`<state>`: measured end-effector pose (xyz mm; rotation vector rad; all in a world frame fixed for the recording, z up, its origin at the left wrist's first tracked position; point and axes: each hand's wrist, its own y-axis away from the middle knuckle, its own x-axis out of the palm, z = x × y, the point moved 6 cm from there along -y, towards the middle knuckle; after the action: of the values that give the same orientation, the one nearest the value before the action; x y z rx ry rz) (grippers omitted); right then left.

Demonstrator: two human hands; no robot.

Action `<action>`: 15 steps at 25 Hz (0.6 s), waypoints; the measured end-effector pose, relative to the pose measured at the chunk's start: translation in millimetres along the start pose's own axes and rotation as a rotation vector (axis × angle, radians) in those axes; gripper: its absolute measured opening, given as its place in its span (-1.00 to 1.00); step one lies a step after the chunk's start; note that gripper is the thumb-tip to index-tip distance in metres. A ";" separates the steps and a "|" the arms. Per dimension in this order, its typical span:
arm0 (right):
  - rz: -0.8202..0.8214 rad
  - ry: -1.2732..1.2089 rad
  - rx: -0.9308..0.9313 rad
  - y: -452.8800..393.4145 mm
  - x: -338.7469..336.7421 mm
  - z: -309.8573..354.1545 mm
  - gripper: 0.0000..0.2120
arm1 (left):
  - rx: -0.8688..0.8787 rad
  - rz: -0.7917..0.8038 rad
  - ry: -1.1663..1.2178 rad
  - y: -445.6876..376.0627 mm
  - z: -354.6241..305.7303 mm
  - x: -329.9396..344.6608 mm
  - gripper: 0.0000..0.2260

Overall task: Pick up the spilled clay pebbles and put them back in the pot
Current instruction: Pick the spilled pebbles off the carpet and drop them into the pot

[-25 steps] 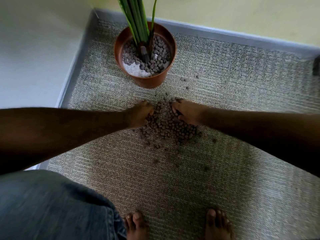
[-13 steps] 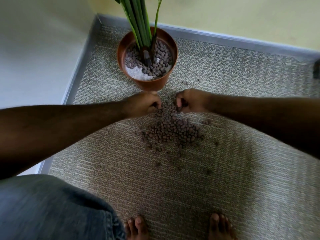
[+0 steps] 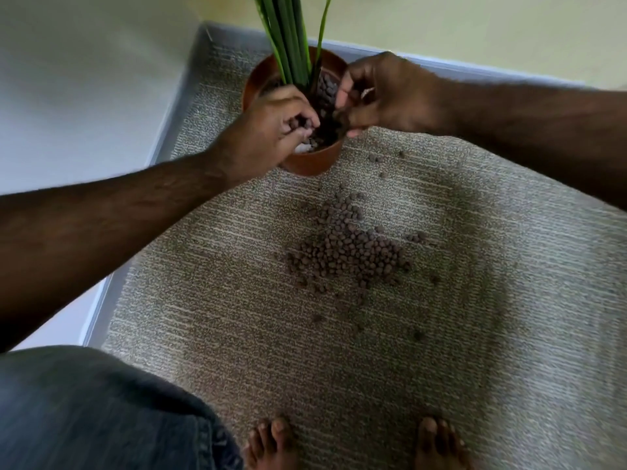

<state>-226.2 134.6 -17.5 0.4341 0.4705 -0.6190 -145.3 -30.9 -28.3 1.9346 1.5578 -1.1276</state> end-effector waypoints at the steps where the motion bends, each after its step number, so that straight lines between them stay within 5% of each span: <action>1: -0.022 0.002 -0.013 -6.5 2.3 4.9 -0.81 | -0.027 -0.016 -0.019 0.5 7.2 -1.7 -0.86; 7: -0.031 0.330 -0.138 -28.2 23.6 19.9 -0.75 | -0.112 -0.005 -0.214 11.5 26.2 1.8 -0.66; 10: -0.127 0.365 -0.226 -16.3 23.7 20.1 -0.78 | 0.029 -0.025 -0.296 18.7 8.2 5.8 -0.76; 12: -0.152 0.319 -0.280 2.1 26.8 14.6 -0.85 | 0.170 0.099 -0.239 28.5 -9.5 23.5 -0.83; 15: 0.035 0.273 -0.222 31.2 49.1 -19.1 -0.93 | 0.239 0.354 -0.138 53.0 -18.8 66.2 -0.82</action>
<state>-176.6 145.5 -51.8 0.3153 0.7818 -0.4687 -85.9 7.9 -78.4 2.1254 0.9949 -1.3012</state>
